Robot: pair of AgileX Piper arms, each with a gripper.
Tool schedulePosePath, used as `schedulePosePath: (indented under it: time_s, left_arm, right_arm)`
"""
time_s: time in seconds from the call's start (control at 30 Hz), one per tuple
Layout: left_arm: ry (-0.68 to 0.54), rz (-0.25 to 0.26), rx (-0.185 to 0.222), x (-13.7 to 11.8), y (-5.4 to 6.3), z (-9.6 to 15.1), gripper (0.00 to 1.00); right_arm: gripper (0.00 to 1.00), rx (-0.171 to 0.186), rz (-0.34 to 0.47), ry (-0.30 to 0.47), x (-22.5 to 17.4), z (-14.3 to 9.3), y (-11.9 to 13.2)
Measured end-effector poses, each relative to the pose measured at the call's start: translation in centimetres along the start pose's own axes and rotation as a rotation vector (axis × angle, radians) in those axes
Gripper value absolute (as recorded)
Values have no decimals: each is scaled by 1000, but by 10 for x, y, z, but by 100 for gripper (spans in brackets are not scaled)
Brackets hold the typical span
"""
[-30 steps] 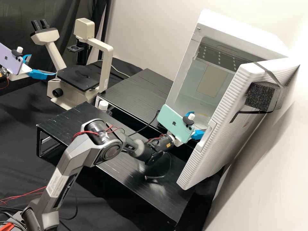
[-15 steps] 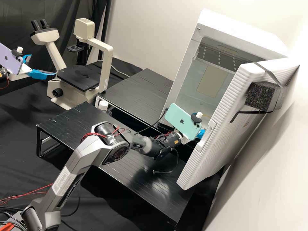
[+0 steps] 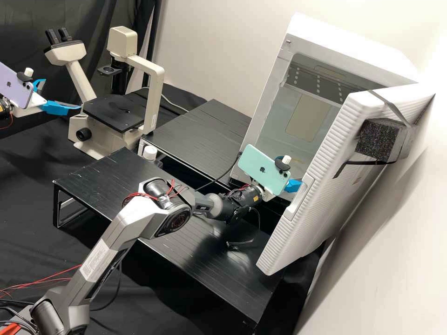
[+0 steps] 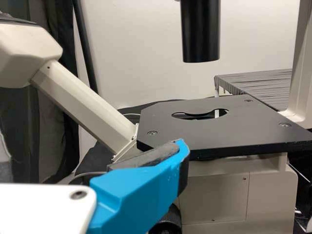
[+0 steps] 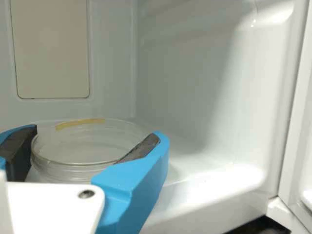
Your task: Return the petri dish to the incubator.
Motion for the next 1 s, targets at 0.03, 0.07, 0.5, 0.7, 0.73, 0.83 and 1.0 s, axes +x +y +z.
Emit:
schedulePosePath:
  time_s: [0.03, 0.07, 0.5, 0.7, 0.73, 0.83, 1.0]
  left_arm:
    - [0, 0, 0, 0, 0, 0, 100]
    - [0, 0, 0, 0, 0, 0, 100]
    - [0, 0, 0, 0, 0, 0, 100]
    - [0, 0, 0, 0, 0, 0, 100]
    - [0, 0, 0, 0, 0, 0, 100]
    - [0, 0, 0, 0, 0, 0, 100]
    - [0, 0, 0, 0, 0, 0, 100]
  right_arm:
    - [100, 0, 0, 0, 0, 0, 0]
    - [100, 0, 0, 0, 1, 0, 0]
    - [100, 0, -13, -14, 1, 3, -3]
    - [100, -8, -17, -7, -5, 2, -3]
    - [100, -11, -20, -5, -7, 1, -3]
    - [100, -16, -24, -2, -17, -2, -1]
    - [100, -28, -23, 11, -44, -9, 4]
